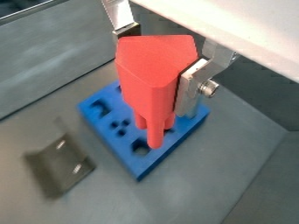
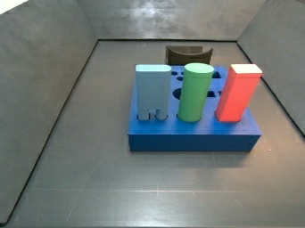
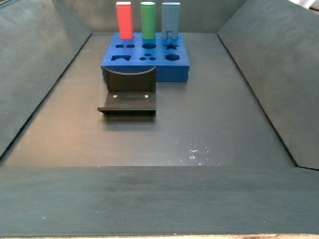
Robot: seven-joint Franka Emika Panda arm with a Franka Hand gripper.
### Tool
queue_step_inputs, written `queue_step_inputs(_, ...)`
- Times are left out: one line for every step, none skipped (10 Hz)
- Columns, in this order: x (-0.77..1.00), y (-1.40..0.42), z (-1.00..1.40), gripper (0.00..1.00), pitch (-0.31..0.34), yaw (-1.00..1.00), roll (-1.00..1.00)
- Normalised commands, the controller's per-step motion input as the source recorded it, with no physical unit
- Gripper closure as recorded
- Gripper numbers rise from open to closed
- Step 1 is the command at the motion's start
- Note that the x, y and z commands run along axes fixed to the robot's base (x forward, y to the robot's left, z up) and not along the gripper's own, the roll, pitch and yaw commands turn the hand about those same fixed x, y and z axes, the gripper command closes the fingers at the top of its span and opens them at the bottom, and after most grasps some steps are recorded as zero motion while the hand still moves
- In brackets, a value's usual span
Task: Pick up the 3 prong object. Move up. Move to above the board. Insert the 3 prong object.
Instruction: Move to above the board, then insert the 3 prong object.
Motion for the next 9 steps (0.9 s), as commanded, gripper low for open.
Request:
queue_step_inputs(0.33,-1.0,0.02,1.0,0.132,-0.29,-0.05)
queue_step_inputs(0.35,-1.0,0.03,1.0,0.136,-0.12,-0.04)
queue_step_inputs(0.36,-1.0,0.03,1.0,0.134,-0.04,-0.01)
queue_step_inputs(0.4,-1.0,0.03,1.0,0.138,-0.01,0.02)
queue_step_inputs(0.34,-0.71,0.02,1.0,0.145,0.0,0.05)
queue_step_inputs(0.24,-0.37,0.01,1.0,0.152,0.0,0.07)
queue_step_inputs(0.17,-0.24,0.03,1.0,0.145,0.01,0.08)
queue_step_inputs(0.13,-0.18,0.02,1.0,0.132,0.01,0.08)
queue_step_inputs(0.06,0.0,0.0,1.0,0.0,0.0,0.0)
